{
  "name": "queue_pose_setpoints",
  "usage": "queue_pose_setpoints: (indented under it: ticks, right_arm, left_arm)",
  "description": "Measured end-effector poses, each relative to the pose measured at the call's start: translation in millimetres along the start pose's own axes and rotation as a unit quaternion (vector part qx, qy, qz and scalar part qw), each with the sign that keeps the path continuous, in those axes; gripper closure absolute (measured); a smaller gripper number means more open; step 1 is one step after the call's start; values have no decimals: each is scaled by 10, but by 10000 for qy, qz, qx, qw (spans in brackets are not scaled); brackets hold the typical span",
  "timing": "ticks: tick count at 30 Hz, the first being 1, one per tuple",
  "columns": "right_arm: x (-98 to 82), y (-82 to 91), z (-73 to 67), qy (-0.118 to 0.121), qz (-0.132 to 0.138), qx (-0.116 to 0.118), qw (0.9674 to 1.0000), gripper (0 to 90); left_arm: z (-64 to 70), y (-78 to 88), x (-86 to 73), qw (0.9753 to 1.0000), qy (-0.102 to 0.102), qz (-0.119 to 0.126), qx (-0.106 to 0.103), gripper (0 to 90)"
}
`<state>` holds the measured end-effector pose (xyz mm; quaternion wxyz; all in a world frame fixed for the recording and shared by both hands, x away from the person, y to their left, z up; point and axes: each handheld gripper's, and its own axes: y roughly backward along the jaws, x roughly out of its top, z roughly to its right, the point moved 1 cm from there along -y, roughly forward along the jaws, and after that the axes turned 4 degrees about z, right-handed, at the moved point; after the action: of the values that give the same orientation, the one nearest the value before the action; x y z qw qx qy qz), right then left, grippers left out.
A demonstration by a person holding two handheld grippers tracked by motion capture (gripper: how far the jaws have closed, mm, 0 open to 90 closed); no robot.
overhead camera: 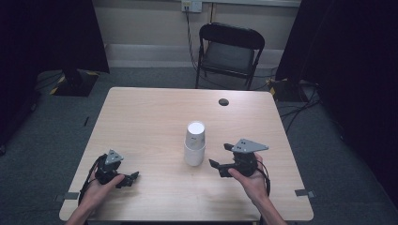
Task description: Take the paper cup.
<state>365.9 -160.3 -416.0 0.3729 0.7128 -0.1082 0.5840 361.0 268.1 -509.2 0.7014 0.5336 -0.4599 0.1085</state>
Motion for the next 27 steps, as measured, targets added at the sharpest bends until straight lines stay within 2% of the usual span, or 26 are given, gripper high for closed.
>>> queue_pose_setpoints:
  ticks: [6, 9, 13, 19, 27]
  right_arm:
    - [107, -55, -57, 116, 35, 113, 9999, 142]
    - [206, -83, -78, 149, 134, 171, 9997, 138]
    - [360, -208, -66, 202, 190, 346, 9990, 138]
    - [430, -355, -3, 188, 193, 401, 9988, 137]
    - [511, -482, -11, 247, 229, 503, 9982, 137]
  left_arm:
    - [1, 0, 0, 10000, 4, -2, -1, 0]
    - [1, 1, -1, 10000, 2, -3, 2, 0]
    - [1, 1, -1, 10000, 4, -2, 2, 0]
    - [1, 1, -1, 10000, 5, -2, 1, 0]
    - [1, 1, -1, 10000, 2, -2, 2, 0]
